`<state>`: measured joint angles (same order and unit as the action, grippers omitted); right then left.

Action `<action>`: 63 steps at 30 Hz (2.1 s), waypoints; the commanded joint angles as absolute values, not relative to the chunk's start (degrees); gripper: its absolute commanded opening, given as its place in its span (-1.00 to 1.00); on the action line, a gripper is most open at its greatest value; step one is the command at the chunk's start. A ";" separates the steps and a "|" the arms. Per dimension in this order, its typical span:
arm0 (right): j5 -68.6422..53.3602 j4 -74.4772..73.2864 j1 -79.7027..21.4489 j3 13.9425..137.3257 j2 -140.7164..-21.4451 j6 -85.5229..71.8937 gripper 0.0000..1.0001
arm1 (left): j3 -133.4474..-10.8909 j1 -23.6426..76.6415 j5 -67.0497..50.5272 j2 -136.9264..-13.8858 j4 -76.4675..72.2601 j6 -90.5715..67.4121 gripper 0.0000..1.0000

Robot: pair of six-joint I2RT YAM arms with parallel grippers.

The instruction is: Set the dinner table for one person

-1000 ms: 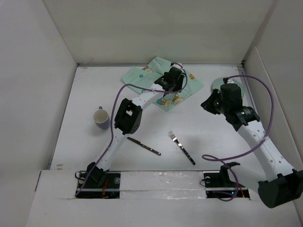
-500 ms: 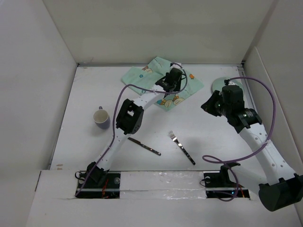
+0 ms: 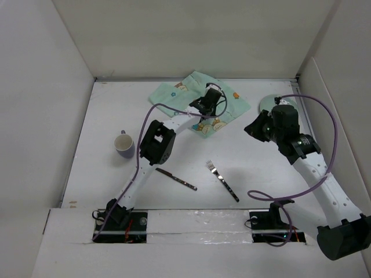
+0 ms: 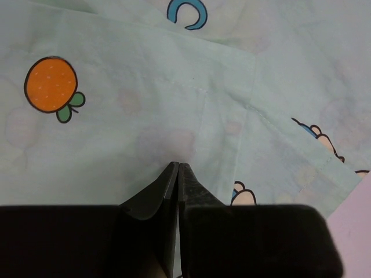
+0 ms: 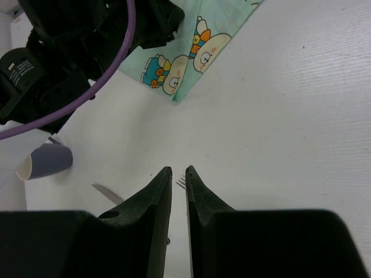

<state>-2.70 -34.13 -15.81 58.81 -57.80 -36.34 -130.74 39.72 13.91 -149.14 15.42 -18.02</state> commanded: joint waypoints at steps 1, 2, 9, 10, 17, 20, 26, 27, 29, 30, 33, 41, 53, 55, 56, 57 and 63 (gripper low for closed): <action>-3.87 -28.14 -15.56 55.82 -57.48 -37.26 -0.57 | -117.75 41.04 14.58 -139.50 16.20 -15.84 -1.00; -3.87 -27.17 -15.56 54.94 -57.65 -37.44 -0.57 | -114.64 41.92 15.02 -137.13 14.78 -15.12 -1.00; -2.02 -21.01 -14.24 52.91 -65.73 -40.51 -0.35 | -94.06 42.45 11.96 -122.02 11.60 -13.80 -1.00; -2.20 -19.96 -13.72 53.61 -68.70 -41.04 -0.25 | -89.61 42.45 10.47 -118.51 10.30 -13.19 -1.00; 1.82 -16.87 -13.01 58.35 -84.51 -44.03 -0.09 | -82.44 42.45 8.96 -111.62 11.08 -11.69 -1.00; 5.62 -20.47 -12.22 65.55 -91.56 -45.08 -0.10 | -84.72 42.45 9.67 -111.53 9.67 -13.79 -0.55; 9.93 -24.96 -10.55 74.26 -101.16 -46.58 -0.18 | -98.86 45.18 13.18 -122.68 15.81 -13.36 0.20; 9.93 -25.05 -10.55 74.27 -101.25 -46.84 -0.18 | -100.53 45.87 13.71 -125.74 17.13 -13.19 0.25; 9.32 -24.35 -10.55 73.39 -100.38 -47.20 -0.19 | -103.79 45.88 14.50 -128.22 21.43 -14.06 0.30; 8.71 -23.39 -10.55 72.87 -99.68 -47.20 -0.19 | -103.71 45.88 15.37 -128.67 21.97 -14.15 0.30; 7.57 -21.54 -10.55 70.67 -96.69 -47.55 -0.19 | -98.02 45.88 17.39 -125.96 20.14 -14.85 0.25; 6.06 -20.04 -10.55 67.06 -92.55 -47.81 -0.18 | -88.34 45.88 19.07 -124.72 19.68 -14.15 -0.99; 8.97 -21.80 -11.07 60.74 -90.71 -53.17 -0.09 | -61.45 46.41 13.28 -103.11 13.27 -12.40 -1.00; 6.78 -21.88 -11.07 59.34 -90.44 -54.13 0.06 | -60.12 46.41 12.83 -98.20 13.18 -12.48 -0.82; 6.77 -21.88 -11.07 58.89 -90.44 -54.14 0.06 | -60.12 46.41 12.83 -98.17 13.18 -12.48 -0.61; 6.07 -22.06 -11.68 58.63 -90.44 -54.49 0.06 | -60.64 46.41 12.48 -96.35 13.36 -12.65 -0.45; 5.89 -24.34 -12.30 57.31 -93.24 -55.98 -0.02 | -70.39 46.41 9.76 -97.02 13.80 -13.27 -0.16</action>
<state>6.22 -23.31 -11.77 57.82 -92.68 -54.19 -64.90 46.28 11.64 -98.72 14.55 -12.99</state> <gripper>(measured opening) 0.499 0.415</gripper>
